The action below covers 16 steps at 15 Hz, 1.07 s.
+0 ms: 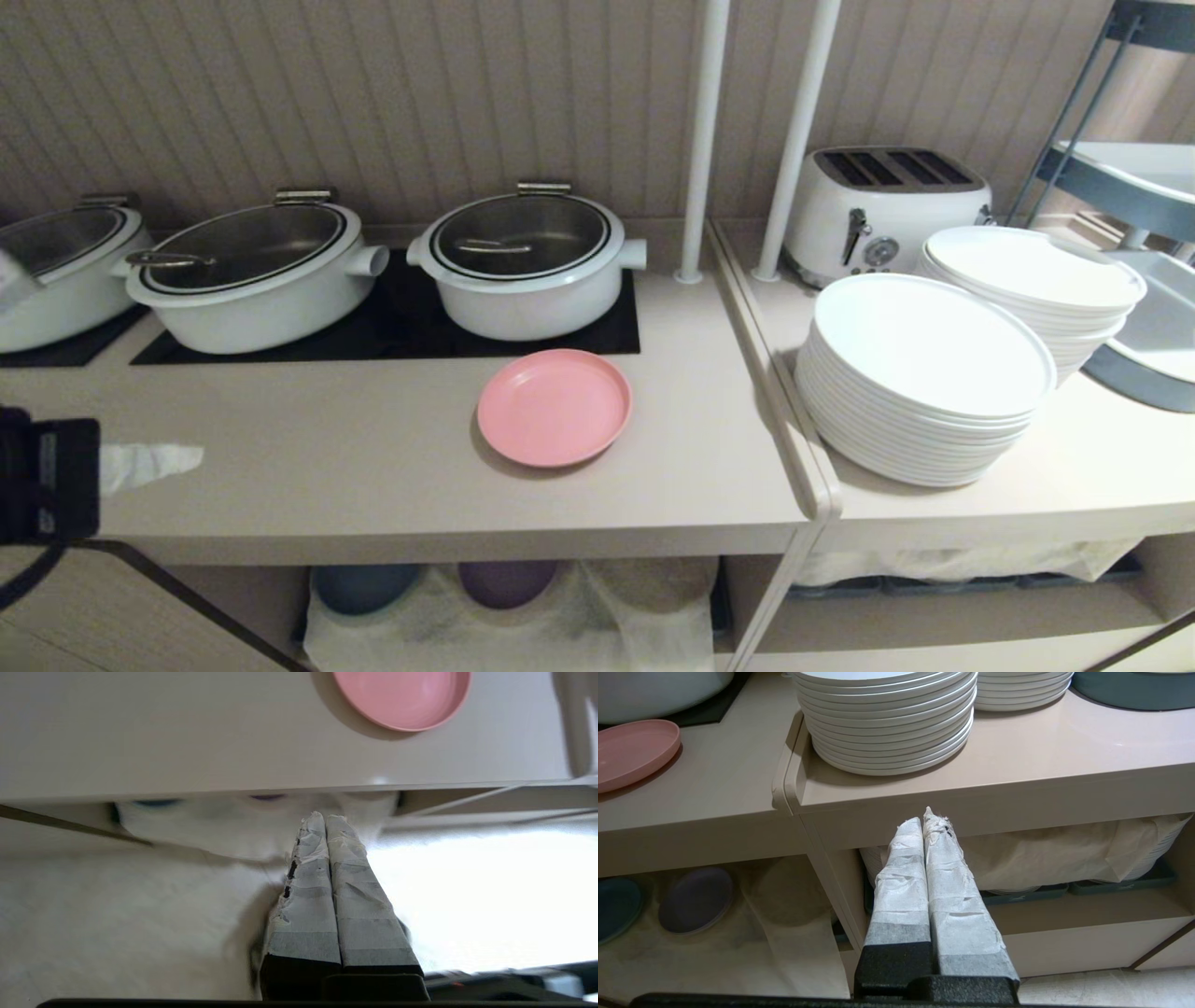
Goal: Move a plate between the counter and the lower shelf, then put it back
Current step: Pick up the plate
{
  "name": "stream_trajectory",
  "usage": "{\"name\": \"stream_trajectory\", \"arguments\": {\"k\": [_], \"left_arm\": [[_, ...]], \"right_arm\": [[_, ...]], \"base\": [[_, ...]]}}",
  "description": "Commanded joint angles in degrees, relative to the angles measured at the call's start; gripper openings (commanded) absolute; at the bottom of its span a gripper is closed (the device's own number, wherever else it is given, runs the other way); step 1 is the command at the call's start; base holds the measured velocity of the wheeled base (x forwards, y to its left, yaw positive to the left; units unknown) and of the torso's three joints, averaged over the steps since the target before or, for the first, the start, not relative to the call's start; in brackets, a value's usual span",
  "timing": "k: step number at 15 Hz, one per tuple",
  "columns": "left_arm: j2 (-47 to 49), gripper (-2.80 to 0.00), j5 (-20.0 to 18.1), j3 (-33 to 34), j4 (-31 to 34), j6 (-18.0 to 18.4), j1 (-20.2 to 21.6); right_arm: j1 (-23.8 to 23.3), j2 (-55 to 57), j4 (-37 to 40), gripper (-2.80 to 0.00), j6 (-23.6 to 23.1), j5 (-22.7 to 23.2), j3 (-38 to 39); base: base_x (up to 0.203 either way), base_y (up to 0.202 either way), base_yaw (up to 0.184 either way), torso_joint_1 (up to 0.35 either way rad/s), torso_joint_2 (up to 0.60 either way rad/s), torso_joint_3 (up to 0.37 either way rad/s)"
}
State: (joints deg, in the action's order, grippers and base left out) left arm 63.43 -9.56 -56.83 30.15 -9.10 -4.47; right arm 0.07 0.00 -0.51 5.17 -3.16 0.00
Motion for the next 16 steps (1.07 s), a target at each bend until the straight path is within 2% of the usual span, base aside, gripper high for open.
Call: {"name": "stream_trajectory", "arguments": {"k": [1, 4, 8, 12, 16], "left_arm": [[9.5, -2.80, -0.2, -6.8, 4.0, -2.0, -1.5], [17.9, -2.80, -0.3, -15.0, 7.4, -4.9, -2.1], [27.4, -2.80, -1.1, -25.9, 13.7, -5.7, -3.1], [34.8, -2.80, -1.2, -31.4, 15.4, -5.7, -3.4], [40.4, -2.80, -1.2, -35.3, 15.9, -5.8, -5.6]], "right_arm": [[0.0, 0.0, 0.0, -2.80, 0.0, 0.0, 0.0], [0.0, 0.0, 0.0, -2.80, 0.0, 0.0, 0.0], [0.0, 0.0, 0.0, -2.80, 0.0, 0.0, 0.0], [0.0, 0.0, 0.0, -2.80, 0.0, 0.0, 0.0], [0.0, 0.0, 0.0, -2.80, 0.0, 0.0, 0.0]], "base": [[0.000, 0.000, 0.000, 0.000, 0.00, 0.000], [0.000, 0.000, 0.000, 0.000, 0.00, 0.000], [0.000, 0.000, 0.000, 0.000, 0.00, 0.000], [0.000, 0.000, 0.000, 0.000, 0.00, 0.000], [0.000, 0.000, 0.000, 0.000, 0.00, 0.000]]}}
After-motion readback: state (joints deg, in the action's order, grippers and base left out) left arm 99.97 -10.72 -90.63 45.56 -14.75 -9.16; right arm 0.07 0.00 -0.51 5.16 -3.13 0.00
